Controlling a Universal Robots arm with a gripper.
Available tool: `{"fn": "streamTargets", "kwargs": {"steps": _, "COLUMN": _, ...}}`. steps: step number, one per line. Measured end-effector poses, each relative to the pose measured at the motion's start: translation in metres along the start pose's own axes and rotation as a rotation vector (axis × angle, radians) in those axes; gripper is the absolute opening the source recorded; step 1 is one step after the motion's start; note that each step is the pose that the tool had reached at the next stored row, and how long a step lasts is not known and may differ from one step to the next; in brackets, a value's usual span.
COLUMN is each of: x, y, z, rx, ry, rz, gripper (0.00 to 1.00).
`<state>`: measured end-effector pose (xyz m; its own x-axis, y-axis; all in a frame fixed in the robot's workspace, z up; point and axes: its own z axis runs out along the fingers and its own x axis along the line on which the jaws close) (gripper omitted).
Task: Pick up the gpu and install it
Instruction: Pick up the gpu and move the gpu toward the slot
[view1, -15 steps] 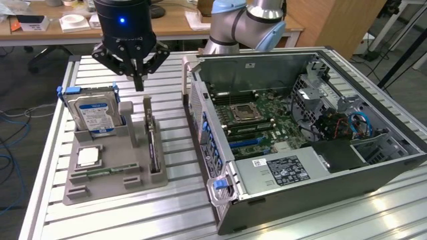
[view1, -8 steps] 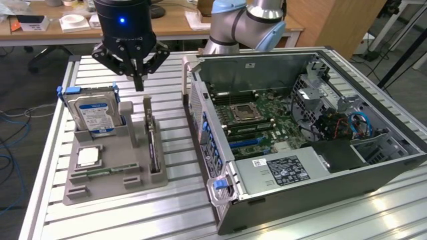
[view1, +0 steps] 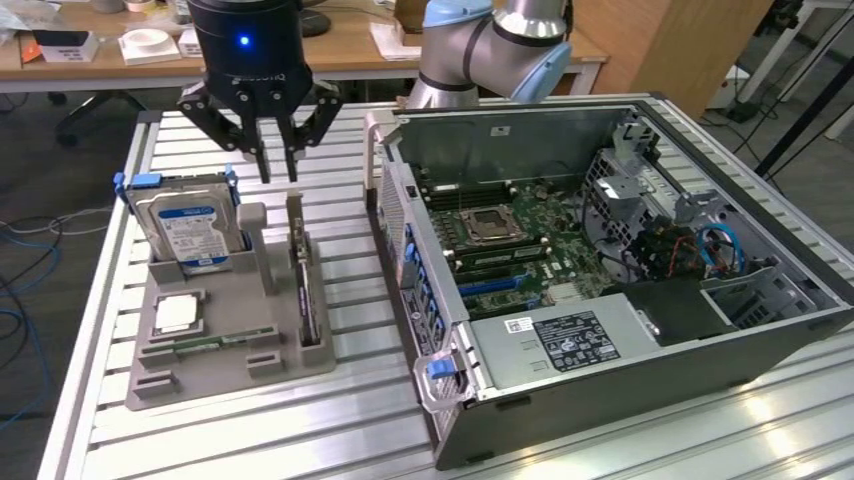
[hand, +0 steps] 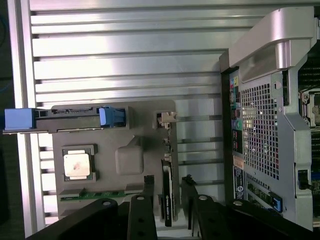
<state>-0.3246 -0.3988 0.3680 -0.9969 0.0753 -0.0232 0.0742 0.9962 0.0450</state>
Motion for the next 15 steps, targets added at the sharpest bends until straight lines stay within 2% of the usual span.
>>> {"fn": "streamTargets", "kwargs": {"steps": 2, "x": 0.0, "y": 0.0, "z": 0.0, "rx": 0.0, "ry": -0.0001, "rz": 0.0, "gripper": 0.41}}
{"fn": "streamTargets", "kwargs": {"steps": 3, "x": 0.0, "y": 0.0, "z": 0.0, "rx": 0.0, "ry": -0.0001, "rz": 0.0, "gripper": 0.41}}
{"fn": "streamTargets", "kwargs": {"steps": 4, "x": 0.0, "y": 0.0, "z": 0.0, "rx": 0.0, "ry": -0.0001, "rz": 0.0, "gripper": 0.47}}
{"fn": "streamTargets", "kwargs": {"steps": 15, "x": -0.0002, "y": 0.0, "z": 0.0025, "rx": 0.0, "ry": -0.0001, "rz": 0.0, "gripper": 0.47}}
